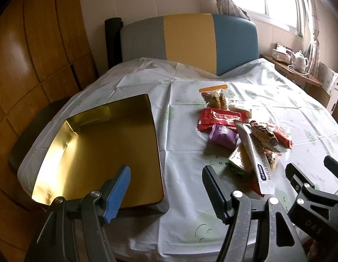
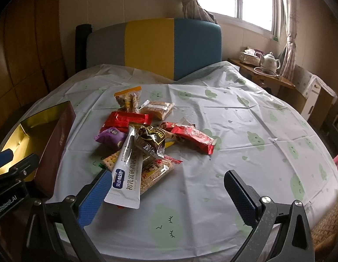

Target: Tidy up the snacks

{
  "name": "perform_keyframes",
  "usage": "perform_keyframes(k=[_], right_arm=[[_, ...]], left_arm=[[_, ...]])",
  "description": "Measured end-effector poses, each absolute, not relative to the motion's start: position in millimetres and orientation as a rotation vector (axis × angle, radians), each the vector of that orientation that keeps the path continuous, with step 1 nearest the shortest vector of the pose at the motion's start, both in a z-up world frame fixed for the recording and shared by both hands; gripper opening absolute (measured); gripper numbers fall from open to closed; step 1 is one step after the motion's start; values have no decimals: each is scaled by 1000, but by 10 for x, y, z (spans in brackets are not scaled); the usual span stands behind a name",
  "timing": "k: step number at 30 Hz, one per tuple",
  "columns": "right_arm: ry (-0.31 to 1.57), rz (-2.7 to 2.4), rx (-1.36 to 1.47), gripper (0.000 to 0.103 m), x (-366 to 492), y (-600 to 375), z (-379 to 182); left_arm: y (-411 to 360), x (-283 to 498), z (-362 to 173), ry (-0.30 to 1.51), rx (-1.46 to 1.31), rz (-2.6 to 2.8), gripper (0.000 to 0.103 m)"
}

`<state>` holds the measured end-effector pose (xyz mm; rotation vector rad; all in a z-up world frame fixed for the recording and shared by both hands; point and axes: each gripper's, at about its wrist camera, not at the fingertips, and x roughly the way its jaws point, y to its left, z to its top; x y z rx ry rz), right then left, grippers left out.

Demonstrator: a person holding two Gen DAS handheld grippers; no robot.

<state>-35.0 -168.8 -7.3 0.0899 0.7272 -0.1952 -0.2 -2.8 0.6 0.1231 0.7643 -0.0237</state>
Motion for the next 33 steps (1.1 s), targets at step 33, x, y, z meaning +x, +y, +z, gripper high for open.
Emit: perform_keyframes(k=[33], right_arm=[[840, -177, -176, 103, 500, -2585, 183]], left_arm=[[-501, 169, -188, 932, 86, -365, 70]])
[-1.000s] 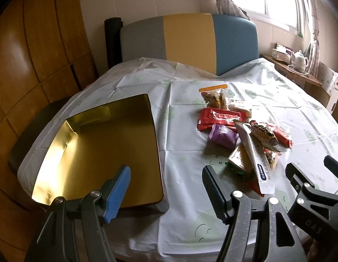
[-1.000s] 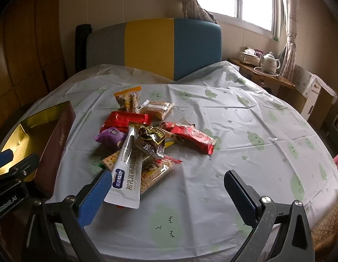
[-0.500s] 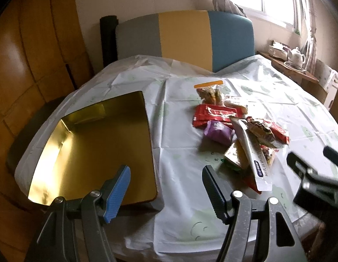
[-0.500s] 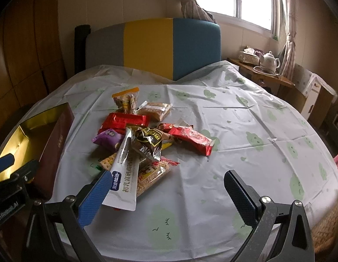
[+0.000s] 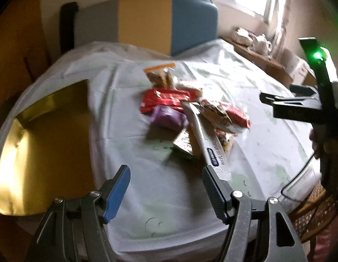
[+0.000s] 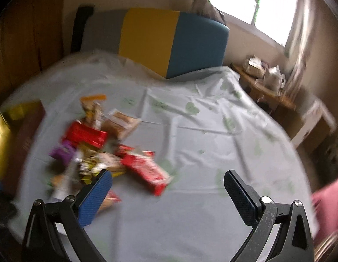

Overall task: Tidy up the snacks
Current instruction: 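Grasp the white yogurt-drink tube with the left gripper, then carry the white tube to the gold tray while right gripper grasps chocolate bag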

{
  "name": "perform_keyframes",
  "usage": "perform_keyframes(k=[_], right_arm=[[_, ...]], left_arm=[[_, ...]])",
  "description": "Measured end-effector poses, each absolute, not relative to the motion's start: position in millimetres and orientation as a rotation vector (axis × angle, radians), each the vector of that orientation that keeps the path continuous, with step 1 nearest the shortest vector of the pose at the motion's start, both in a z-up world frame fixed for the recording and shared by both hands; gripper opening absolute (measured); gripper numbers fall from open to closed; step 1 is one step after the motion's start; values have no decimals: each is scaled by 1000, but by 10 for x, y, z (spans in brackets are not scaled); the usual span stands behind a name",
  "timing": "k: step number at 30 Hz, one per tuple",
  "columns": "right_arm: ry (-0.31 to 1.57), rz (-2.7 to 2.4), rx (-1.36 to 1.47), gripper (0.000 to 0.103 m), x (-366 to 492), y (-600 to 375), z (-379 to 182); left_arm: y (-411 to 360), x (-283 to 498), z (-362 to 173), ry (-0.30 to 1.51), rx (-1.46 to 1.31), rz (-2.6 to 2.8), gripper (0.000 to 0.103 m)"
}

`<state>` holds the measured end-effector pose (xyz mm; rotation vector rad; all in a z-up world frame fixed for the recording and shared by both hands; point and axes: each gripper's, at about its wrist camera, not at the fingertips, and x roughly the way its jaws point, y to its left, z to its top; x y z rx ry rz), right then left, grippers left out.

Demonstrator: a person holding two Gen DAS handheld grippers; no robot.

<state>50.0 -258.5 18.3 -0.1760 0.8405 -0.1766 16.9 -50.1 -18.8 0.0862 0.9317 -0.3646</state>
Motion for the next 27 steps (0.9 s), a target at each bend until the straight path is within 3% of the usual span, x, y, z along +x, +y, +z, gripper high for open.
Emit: perform_keyframes(k=[4, 7, 18, 20, 27], right_arm=[[911, -183, -52, 103, 664, -2893, -5], [942, -167, 58, 103, 701, -3036, -25], [920, -151, 106, 103, 688, -3054, 42], [914, -136, 73, 103, 690, -2984, 51], [897, -77, -74, 103, 671, -2681, 42]], left_arm=[[-543, 414, -185, 1003, 5, -421, 69], [-730, 571, -235, 1041, 43, -445, 56], [-1308, 803, -540, 1110, 225, -475, 55], [-1319, 820, -553, 1090, 230, -486, 39], [-1039, 797, -546, 1044, 151, -514, 31]])
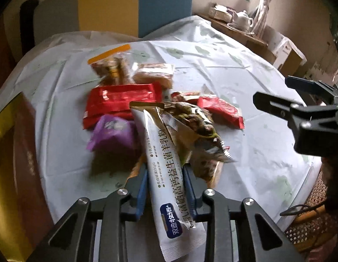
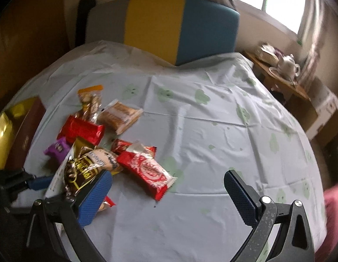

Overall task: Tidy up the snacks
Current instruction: 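Carry the white tube to the gold tray while right gripper grasps chocolate bag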

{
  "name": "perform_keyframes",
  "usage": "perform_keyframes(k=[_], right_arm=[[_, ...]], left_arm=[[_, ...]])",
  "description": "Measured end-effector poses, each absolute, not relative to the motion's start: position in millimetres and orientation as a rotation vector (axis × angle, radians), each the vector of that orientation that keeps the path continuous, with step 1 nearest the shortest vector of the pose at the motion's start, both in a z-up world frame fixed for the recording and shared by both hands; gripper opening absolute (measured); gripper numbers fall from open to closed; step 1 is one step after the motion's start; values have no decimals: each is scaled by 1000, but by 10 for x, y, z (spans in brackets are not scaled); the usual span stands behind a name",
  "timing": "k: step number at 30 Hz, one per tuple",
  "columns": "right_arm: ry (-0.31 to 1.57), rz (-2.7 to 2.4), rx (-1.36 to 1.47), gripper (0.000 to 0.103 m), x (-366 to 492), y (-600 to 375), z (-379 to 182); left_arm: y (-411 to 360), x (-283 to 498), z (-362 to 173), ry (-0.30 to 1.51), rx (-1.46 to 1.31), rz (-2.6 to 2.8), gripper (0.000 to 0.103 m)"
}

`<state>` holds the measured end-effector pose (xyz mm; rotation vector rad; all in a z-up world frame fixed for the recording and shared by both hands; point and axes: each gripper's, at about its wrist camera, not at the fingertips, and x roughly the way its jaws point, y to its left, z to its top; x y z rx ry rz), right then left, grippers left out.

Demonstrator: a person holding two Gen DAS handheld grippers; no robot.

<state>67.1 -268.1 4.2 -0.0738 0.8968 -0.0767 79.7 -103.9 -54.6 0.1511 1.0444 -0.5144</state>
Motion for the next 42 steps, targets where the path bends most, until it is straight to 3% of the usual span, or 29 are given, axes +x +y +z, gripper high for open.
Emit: perform_keyframes(k=[16, 19, 21, 23, 28, 34, 39, 42], right_arm=[[874, -6, -206, 103, 630, -2323, -22], [902, 45, -135, 92, 688, -2285, -41], [947, 106, 13, 73, 785, -2350, -72], [999, 150, 252, 66, 929, -2536, -153], [1047, 192, 489, 66, 1091, -2772, -328], [1110, 246, 497, 70, 1140, -2604, -455], [1128, 255, 474, 69, 1165, -2495, -524], [1139, 288, 452, 58, 1158, -2403, -579]], left_arm=[[-396, 520, -210, 946, -10, -508, 31], [-285, 502, -195, 942, -42, -492, 31], [-225, 477, -167, 932, -50, -479, 31], [-139, 447, -119, 919, -66, -471, 31], [160, 407, 15, 878, -116, -430, 31], [700, 629, 210, 819, -189, -278, 31], [1020, 1087, 50, 864, -195, -111, 31], [1073, 1447, -169, 928, -210, -41, 32]])
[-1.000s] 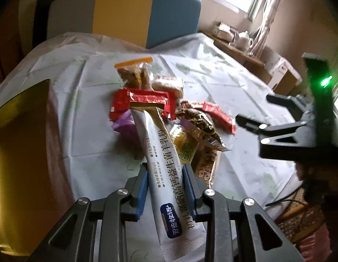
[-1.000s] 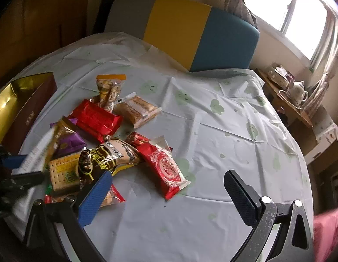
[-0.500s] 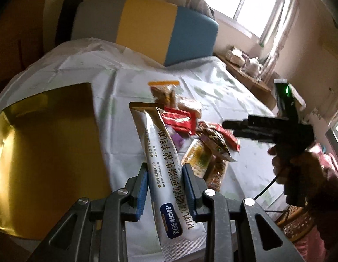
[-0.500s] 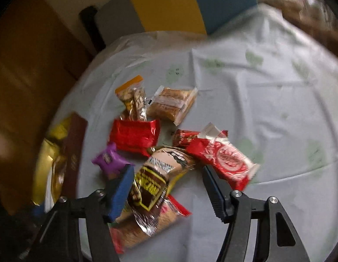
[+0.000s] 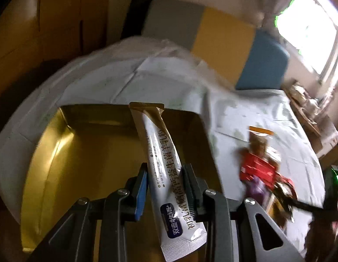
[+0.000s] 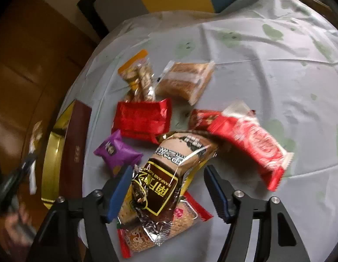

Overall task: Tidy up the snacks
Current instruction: 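Carry the white tube to the gold tray while right gripper grasps chocolate bag, then carry the brown chocolate bag into the gold tray and open the right gripper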

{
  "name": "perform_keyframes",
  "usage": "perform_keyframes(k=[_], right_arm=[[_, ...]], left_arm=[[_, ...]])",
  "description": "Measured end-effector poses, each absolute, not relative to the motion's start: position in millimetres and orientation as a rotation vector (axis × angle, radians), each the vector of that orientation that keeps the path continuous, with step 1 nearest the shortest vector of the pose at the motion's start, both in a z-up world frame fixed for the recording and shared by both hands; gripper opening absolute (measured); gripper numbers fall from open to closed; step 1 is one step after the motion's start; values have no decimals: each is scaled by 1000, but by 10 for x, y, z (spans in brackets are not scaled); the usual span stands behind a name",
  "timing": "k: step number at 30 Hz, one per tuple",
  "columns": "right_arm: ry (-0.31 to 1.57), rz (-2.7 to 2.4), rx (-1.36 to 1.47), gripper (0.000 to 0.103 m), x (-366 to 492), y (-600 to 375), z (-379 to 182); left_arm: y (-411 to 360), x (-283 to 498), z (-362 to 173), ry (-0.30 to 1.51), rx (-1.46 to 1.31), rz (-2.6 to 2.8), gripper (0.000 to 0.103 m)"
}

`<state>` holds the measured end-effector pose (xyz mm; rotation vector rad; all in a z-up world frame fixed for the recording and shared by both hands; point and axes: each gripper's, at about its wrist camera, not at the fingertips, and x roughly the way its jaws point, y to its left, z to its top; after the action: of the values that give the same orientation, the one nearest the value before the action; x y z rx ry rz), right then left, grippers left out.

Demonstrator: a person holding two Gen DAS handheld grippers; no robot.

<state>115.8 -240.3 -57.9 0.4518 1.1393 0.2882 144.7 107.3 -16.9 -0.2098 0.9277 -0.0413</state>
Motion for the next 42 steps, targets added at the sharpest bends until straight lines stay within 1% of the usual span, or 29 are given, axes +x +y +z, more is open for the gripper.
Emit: perform_keyframes(k=[2, 4, 6, 11, 15, 23, 34, 42], right_arm=[[1128, 298, 407, 55, 1160, -2352, -573], [1114, 303, 375, 50, 1134, -2316, -533], [1107, 303, 341, 47, 1106, -2283, -503], [1090, 300, 249, 43, 1071, -2140, -450], [1026, 292, 99, 36, 967, -1910, -317], [843, 313, -152, 35, 657, -1514, -1], [713, 379, -208, 35, 367, -995, 498], [671, 468, -229, 35, 308, -386, 646]], left_arm=[[1051, 1581, -245, 935, -199, -5, 32], [996, 1708, -321, 956, -179, -20, 37], [951, 1730, -378, 992, -178, -14, 38], [917, 1463, -286, 955, -183, -12, 39], [939, 1179, -266, 948, -203, -18, 40], [1008, 718, -243, 954, -225, -7, 40], [1172, 446, -122, 913, -226, 18, 40], [1439, 233, -61, 871, -242, 54, 40]])
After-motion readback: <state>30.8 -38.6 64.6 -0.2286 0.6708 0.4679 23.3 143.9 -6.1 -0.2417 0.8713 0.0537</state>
